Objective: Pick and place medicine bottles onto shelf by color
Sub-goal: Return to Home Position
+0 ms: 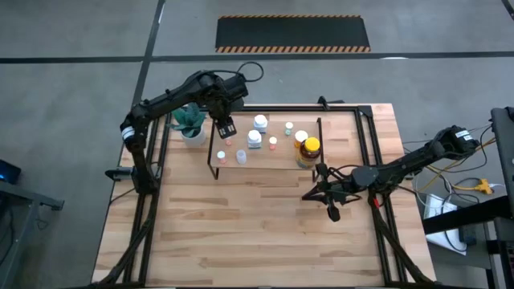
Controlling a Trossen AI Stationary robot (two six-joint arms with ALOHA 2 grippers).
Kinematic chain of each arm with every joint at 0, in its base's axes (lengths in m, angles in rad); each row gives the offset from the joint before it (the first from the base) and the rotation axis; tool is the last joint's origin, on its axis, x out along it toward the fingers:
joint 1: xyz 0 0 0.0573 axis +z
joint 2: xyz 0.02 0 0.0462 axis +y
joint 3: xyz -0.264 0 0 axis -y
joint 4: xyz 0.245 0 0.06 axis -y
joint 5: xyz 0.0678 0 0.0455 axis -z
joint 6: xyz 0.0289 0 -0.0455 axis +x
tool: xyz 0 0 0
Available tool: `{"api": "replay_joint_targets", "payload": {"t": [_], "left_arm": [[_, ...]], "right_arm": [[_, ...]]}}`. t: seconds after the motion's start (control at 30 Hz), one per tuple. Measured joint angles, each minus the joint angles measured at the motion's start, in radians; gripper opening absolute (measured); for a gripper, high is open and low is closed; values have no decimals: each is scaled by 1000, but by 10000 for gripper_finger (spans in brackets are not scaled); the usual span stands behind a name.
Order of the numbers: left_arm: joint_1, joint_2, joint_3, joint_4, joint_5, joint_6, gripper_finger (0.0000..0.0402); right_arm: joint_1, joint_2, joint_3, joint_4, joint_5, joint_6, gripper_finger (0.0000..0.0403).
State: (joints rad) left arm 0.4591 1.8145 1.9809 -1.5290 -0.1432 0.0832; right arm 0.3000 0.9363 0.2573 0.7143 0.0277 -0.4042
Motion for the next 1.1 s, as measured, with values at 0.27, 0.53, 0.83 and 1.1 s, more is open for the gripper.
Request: {"api": "replay_joint_targets", "payload": {"t": [0.27, 0.53, 0.83, 1.1], "left_arm": [[-116, -176, -13, 67, -29, -68, 132], [-549, -450, -332, 599, -170, -97, 132], [-890, -675, -812, 1113, -353, 129, 132], [-879, -911, -1201, 1401, -362, 192, 132]], "right_arm": [[0, -60, 0, -17, -3, -35, 9], [0, -139, 0, -30, -2, -49, 9], [0, -345, 0, -93, -2, -12, 9], [-11, -472, 0, -214, -2, -63, 9]]}}
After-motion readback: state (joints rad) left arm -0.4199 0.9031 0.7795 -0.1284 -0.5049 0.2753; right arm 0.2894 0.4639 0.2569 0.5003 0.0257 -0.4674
